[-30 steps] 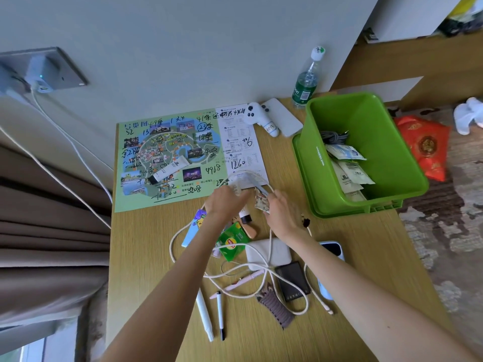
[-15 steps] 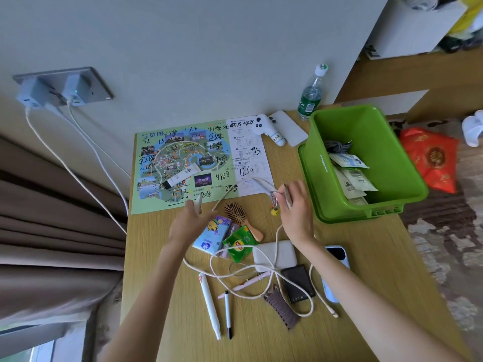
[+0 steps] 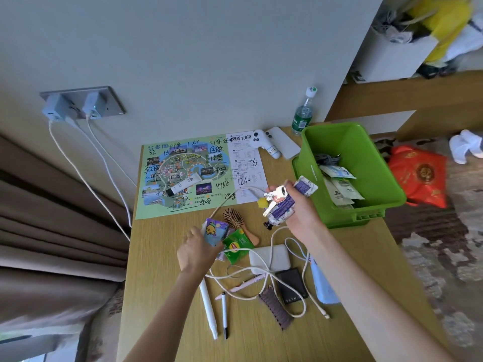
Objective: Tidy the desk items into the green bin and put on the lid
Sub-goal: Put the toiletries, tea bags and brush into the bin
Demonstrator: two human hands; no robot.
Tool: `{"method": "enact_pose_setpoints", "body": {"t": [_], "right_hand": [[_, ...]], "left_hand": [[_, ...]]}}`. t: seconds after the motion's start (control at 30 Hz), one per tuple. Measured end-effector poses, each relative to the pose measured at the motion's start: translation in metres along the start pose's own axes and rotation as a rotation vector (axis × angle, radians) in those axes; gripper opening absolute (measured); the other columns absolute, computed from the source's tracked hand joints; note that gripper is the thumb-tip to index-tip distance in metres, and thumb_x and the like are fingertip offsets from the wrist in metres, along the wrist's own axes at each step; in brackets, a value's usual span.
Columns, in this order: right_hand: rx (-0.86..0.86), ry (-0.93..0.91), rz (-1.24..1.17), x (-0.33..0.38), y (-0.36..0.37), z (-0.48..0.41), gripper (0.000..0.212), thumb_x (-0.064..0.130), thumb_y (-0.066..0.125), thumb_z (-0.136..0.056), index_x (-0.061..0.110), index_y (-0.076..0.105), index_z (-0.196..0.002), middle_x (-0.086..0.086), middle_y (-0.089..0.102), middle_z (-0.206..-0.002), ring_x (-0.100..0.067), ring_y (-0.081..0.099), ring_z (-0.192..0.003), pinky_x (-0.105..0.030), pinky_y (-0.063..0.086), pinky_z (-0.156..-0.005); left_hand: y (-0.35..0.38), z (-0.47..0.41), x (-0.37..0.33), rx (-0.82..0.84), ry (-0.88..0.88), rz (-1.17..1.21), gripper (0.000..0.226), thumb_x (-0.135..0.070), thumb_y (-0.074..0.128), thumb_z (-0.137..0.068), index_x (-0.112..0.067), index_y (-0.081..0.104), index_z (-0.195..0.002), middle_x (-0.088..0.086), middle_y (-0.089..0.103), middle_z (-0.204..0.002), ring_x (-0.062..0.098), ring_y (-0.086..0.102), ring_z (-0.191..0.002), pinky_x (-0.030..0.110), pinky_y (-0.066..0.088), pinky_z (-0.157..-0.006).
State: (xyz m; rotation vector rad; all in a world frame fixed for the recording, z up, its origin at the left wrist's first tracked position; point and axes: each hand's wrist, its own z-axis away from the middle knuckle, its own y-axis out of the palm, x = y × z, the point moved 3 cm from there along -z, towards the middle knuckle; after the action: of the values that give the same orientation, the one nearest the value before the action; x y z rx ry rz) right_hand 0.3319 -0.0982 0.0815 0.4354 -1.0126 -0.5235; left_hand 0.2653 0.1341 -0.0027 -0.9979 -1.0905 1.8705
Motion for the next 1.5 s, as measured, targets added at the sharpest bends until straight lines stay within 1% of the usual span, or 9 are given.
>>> {"method": "enact_pose_setpoints", "body": {"t": [0.2,0.33,0.47,0.8,0.97,1.03,1.13,1.3,1.5], "right_hand": [[-0.062,0.062,-0.084,0.023,-0.007,0.006,0.030,0.028,0.042,-0.102,0.013,0.048,-0.077,-0.003,0.050,-0.069,-0.019,0.053,-0.065,-0.041,0.049,-0.077],[-0.062,0.033,-0.053,0.051,-0.008,0.011,0.029,0.026,0.041,-0.102,0.013,0.048,-0.077,-0.002,0.049,-0.066,-0.016,0.052,-0.055,-0.038,0.047,-0.074],[-0.082,-0.038,0.048,0.090,-0.012,0.013,0.027,0.024,0.044,-0.101,0.013,0.049,-0.077,-0.002,0.050,-0.064,-0.014,0.052,-0.050,-0.037,0.046,-0.069],[-0.151,-0.220,0.338,0.177,-0.055,-0.009,0.023,0.017,0.051,-0.098,0.009,0.053,-0.077,-0.003,0.052,-0.056,-0.018,0.051,-0.046,-0.032,0.048,-0.056],[-0.295,-0.237,0.731,0.186,-0.096,-0.037,0.018,0.012,0.052,-0.096,0.012,0.054,-0.078,-0.004,0.053,-0.055,-0.019,0.052,-0.045,-0.033,0.045,-0.055],[-0.235,-0.225,0.967,0.179,-0.110,-0.047,0.019,0.013,0.051,-0.097,0.015,0.053,-0.078,0.001,0.055,-0.053,-0.015,0.053,-0.045,-0.032,0.044,-0.055],[-0.008,-0.103,1.290,0.159,-0.120,-0.056,0.019,0.015,0.048,-0.098,0.021,0.049,-0.081,0.003,0.055,-0.065,-0.008,0.054,-0.050,-0.025,0.044,-0.052],[0.346,0.242,1.835,0.124,-0.137,-0.055,0.024,0.011,0.044,-0.097,0.025,0.046,-0.078,-0.006,0.054,-0.082,-0.022,0.051,-0.071,-0.033,0.035,-0.061],[0.407,0.467,2.116,0.129,-0.133,-0.056,0.029,0.011,0.043,-0.096,0.007,0.053,-0.123,-0.014,0.059,-0.115,-0.028,0.059,-0.098,-0.038,0.048,-0.080]], "left_hand": [[0.006,-0.008,0.018,0.179,-0.238,0.545,0.062,-0.060,0.073,-0.073,-0.005,0.052,-0.093,0.006,0.065,-0.079,0.017,0.057,-0.060,0.026,0.042,-0.052],[0.005,-0.002,0.024,0.221,-0.290,0.968,0.042,-0.048,0.076,-0.074,-0.008,0.063,-0.075,-0.005,0.057,-0.046,0.006,0.041,-0.033,0.017,0.031,-0.034],[-0.005,0.000,0.017,0.352,-0.350,1.236,0.041,-0.047,0.073,-0.075,-0.010,0.068,-0.091,0.003,0.057,-0.064,0.013,0.040,-0.045,0.022,0.031,-0.041],[-0.050,0.002,-0.092,0.336,0.032,1.181,0.051,-0.059,0.070,-0.072,-0.010,0.070,-0.086,0.004,0.069,-0.071,0.013,0.056,-0.055,0.024,0.041,-0.052],[-0.060,-0.002,-0.158,0.308,0.104,1.146,0.066,-0.062,0.066,-0.070,-0.003,0.066,-0.100,0.017,0.067,-0.089,0.024,0.056,-0.078,0.037,0.045,-0.068],[-0.060,-0.004,-0.180,0.315,0.141,1.136,0.067,-0.061,0.066,-0.072,-0.002,0.065,-0.103,0.014,0.066,-0.084,0.020,0.055,-0.074,0.033,0.045,-0.065],[-0.054,-0.013,-0.201,0.295,0.135,1.095,0.035,-0.052,0.064,-0.084,-0.018,0.067,-0.086,-0.008,0.066,-0.064,0.005,0.054,-0.053,0.021,0.042,-0.053],[-0.047,-0.021,-0.217,0.285,0.125,1.098,0.027,-0.047,0.064,-0.087,-0.022,0.068,-0.078,-0.006,0.068,-0.063,0.002,0.056,-0.047,0.016,0.043,-0.045],[-0.040,-0.032,-0.223,0.270,0.077,1.085,0.048,-0.047,0.065,-0.086,-0.004,0.064,-0.107,0.005,0.067,-0.079,0.014,0.055,-0.062,0.023,0.042,-0.051]]}}
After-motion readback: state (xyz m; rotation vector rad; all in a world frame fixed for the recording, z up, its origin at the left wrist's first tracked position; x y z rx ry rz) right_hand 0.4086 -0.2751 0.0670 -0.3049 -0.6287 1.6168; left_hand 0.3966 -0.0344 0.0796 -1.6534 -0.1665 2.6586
